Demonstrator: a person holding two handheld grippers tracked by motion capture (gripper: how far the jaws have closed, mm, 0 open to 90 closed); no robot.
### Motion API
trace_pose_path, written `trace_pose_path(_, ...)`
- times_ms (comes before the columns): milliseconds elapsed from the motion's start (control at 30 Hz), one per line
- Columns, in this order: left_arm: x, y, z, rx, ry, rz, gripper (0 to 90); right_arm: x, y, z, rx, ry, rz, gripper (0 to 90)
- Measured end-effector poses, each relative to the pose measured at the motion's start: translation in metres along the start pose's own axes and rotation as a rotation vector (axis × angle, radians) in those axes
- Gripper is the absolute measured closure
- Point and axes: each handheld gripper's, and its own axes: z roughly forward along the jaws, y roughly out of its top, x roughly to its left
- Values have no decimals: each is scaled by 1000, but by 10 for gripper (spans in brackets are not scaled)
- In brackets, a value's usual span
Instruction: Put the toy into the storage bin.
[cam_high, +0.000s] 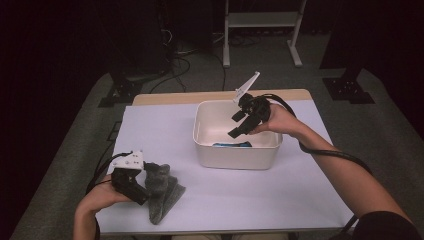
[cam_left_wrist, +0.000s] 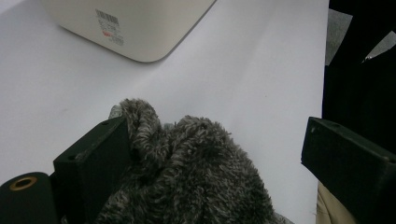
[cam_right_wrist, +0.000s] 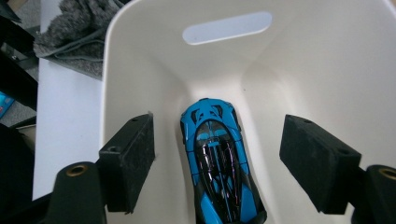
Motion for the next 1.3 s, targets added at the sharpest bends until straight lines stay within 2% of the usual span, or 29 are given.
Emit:
trace_pose_path(833,1,-1,3,11,-8,1,73,15,-3,-48,-22,-72,2,236)
trace_pose_path(1300,1,-1,4,10,-12,1,73,22,-17,-77,-68,-95,44,230)
